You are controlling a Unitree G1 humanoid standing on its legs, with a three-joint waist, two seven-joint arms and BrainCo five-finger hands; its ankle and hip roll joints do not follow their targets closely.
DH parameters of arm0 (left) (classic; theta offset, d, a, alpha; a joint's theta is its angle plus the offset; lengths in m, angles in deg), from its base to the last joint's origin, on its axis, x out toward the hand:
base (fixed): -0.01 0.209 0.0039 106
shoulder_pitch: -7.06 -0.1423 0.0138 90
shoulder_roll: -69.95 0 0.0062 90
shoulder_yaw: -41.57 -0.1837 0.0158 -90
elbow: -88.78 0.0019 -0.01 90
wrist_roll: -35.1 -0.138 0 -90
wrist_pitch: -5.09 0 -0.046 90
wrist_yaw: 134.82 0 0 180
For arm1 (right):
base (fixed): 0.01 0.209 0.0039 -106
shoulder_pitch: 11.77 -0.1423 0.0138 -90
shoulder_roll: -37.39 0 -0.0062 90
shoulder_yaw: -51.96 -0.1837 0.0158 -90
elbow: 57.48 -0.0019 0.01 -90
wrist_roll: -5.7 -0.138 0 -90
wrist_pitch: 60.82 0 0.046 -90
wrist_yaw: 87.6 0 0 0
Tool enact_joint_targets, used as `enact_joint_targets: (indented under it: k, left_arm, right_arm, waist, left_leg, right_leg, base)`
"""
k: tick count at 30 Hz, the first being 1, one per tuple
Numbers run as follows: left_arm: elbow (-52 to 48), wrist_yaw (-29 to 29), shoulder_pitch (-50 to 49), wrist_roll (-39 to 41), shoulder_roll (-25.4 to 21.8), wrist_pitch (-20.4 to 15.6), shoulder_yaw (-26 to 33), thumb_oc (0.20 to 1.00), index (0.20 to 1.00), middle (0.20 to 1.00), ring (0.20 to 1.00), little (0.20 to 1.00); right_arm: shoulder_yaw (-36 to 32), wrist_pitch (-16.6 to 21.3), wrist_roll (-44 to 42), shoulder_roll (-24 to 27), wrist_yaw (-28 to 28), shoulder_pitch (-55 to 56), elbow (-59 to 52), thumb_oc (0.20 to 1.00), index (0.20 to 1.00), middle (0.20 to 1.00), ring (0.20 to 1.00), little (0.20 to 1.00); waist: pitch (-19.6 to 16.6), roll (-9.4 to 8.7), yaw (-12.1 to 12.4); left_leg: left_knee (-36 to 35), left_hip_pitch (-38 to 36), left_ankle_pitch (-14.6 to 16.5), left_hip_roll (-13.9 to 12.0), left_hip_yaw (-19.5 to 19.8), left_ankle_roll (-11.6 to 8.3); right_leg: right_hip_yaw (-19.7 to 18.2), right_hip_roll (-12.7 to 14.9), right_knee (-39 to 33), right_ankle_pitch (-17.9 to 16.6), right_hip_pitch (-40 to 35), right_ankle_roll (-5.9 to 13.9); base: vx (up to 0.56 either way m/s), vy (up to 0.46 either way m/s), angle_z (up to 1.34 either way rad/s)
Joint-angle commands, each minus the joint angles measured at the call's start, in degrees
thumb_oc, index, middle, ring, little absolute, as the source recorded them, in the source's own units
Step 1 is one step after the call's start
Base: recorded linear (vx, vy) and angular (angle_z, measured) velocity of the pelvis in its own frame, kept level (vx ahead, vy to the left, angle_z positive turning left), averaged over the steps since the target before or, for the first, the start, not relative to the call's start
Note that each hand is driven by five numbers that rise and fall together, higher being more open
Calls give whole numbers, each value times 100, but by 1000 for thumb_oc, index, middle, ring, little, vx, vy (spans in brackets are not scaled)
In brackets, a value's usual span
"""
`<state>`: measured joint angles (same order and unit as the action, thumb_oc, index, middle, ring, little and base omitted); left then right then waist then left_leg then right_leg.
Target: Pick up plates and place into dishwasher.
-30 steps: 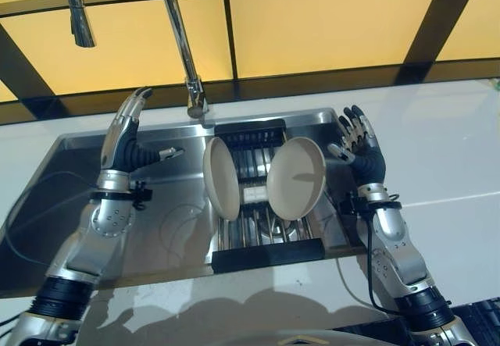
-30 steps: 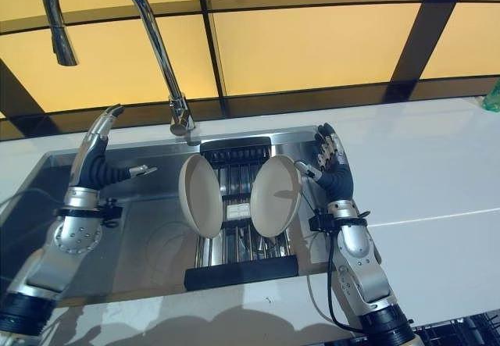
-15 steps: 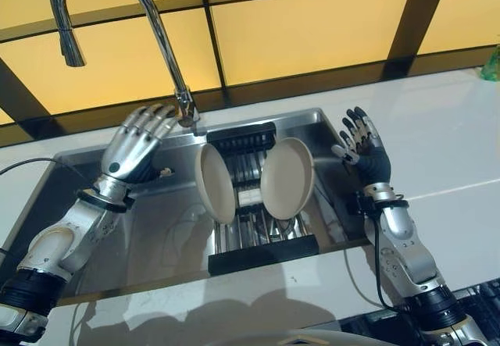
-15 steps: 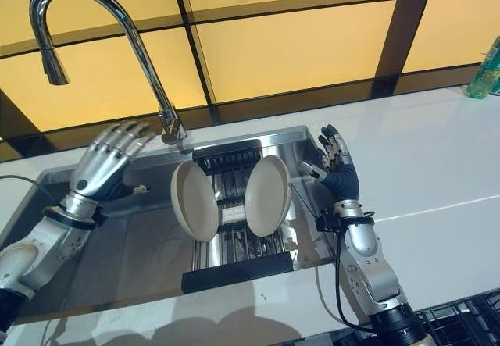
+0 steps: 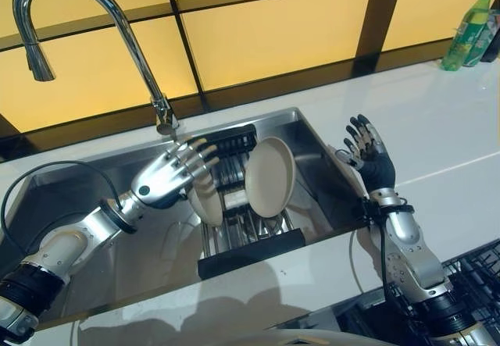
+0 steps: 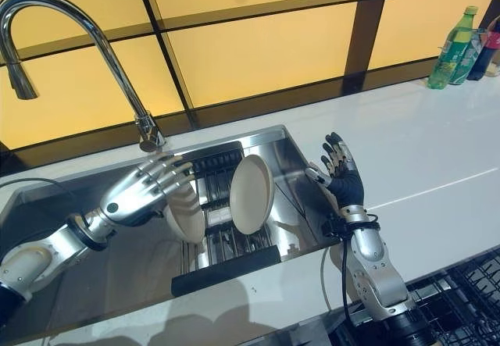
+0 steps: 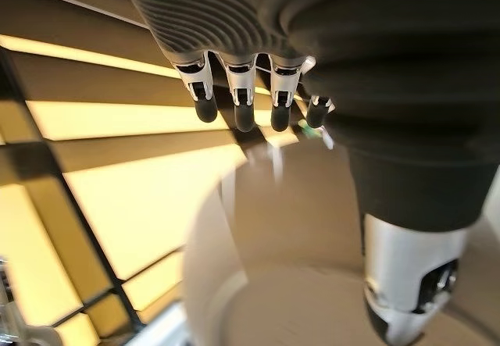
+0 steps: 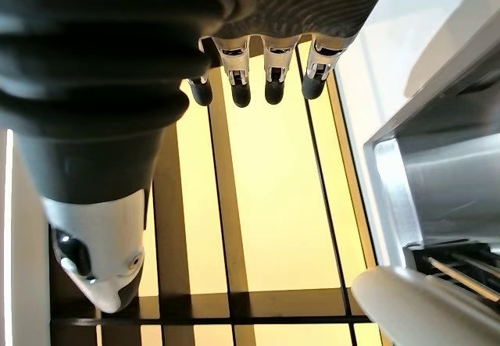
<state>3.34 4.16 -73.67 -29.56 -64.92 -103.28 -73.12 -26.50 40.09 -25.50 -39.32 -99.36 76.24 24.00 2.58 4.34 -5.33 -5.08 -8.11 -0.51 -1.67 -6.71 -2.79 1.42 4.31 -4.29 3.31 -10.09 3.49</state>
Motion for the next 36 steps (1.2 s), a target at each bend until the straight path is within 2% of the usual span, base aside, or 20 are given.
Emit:
enact_joint_targets:
  k: [1,6,7,9,10,12,13,14,15,16,18,23,36]
  left_arm:
    - [106,-396,509,-65,-366,334,139,1000,1000,1000,1000,1000]
    - [98,-363,483,-304,-263,277,138,1000,1000,1000,1000,1000]
    - [81,-163,489,-352,-245,225,79,1000,1000,1000,1000,1000]
    - [99,588,527,-209,-243,258,-47,1000,1000,1000,1000,1000]
    - [158,1269,526,-226,-251,414,-195,1000,1000,1000,1000,1000]
    - [232,1919,513,-35,-318,594,-379,1000,1000,1000,1000,1000]
    - [184,2184,541,22,-354,621,-415,903,903,903,903,903]
    - [108,2437,563,101,-380,672,-444,583,583,583,583,583]
    - [68,2584,561,177,-408,653,-431,435,435,435,435,435]
    - [-18,2821,547,269,-437,581,-368,200,200,200,200,200]
    - [-176,3161,519,371,-477,519,-265,200,200,200,200,200]
    - [-318,3493,513,490,-476,345,-145,200,200,200,200,200]
    - [-346,3287,474,167,-650,316,131,200,200,200,200,200]
  right_arm:
    - [1,215,-113,217,21,-58,-207,1000,1000,1000,1000,1000]
    - [-19,168,-108,190,-1,63,-291,1000,1000,1000,1000,1000]
    - [-18,177,-127,212,-20,66,-290,1000,1000,1000,1000,1000]
    - [-29,196,-147,247,-29,59,-258,1000,1000,1000,1000,1000]
    - [-23,214,-163,267,-15,43,-224,1000,1000,1000,1000,1000]
    - [-2,234,-196,309,-30,10,-177,1000,1000,1000,1000,1000]
    - [13,213,-193,317,-67,-7,-187,1000,1000,1000,1000,1000]
    - [26,189,-178,311,-105,-10,-210,1000,1000,1000,1000,1000]
    - [16,175,-170,308,-114,12,-231,1000,1000,1000,1000,1000]
    - [1,158,-166,301,-117,41,-255,1000,1000,1000,1000,1000]
    - [-21,133,-149,291,-113,82,-293,1000,1000,1000,1000,1000]
    - [-52,142,-141,250,-58,119,-297,1000,1000,1000,1000,1000]
    - [13,159,-237,319,-146,65,-266,1000,1000,1000,1000,1000]
  waist:
    - [-197,-133,6]
    - [-166,-152,-26]
    - [-135,-146,-44]
    - [-96,-127,-61]
    - [-71,-109,-87]
    - [-41,-86,-108]
    - [-25,-78,-111]
    - [-13,-72,-114]
    - [-6,-68,-114]
    - [-4,-66,-110]
    - [-5,-59,-103]
    - [-10,-68,-73]
    - [-79,-111,62]
  left_leg:
    - [33,97,478,187,-186,246]
    - [32,108,475,190,-205,260]
    - [37,117,476,196,-205,265]
    - [41,113,479,207,-206,277]
    - [42,110,474,215,-200,280]
    - [43,98,481,229,-196,288]
    - [47,90,483,236,-196,293]
    - [50,79,484,241,-190,297]
    - [52,68,487,242,-189,299]
    - [53,59,490,242,-191,300]
    - [57,51,488,247,-178,304]
    - [69,39,484,250,-157,308]
    - [64,21,480,242,-86,285]
  right_leg:
    - [-73,151,127,-240,570,421]
    - [-113,167,138,-267,611,451]
    - [-127,175,156,-274,639,463]
    - [-143,181,170,-278,651,471]
    - [-166,181,178,-283,658,482]
    - [-190,183,193,-273,662,503]
    - [-194,186,193,-273,654,507]
    - [-200,187,196,-271,644,513]
    - [-198,191,197,-272,636,520]
    - [-192,195,193,-274,627,530]
    - [-189,194,193,-276,617,537]
    - [-157,199,199,-274,593,544]
    - [-33,199,146,-269,506,523]
  base:
    - [75,-2,-4]
    - [56,-6,-6]
    - [28,3,-5]
    - [29,12,-5]
    - [25,15,-3]
    - [34,14,-3]
    - [44,9,-2]
    - [39,1,-1]
    - [44,-5,-1]
    - [37,-6,-1]
    - [34,-7,-2]
    - [0,0,0]
    - [0,0,0]
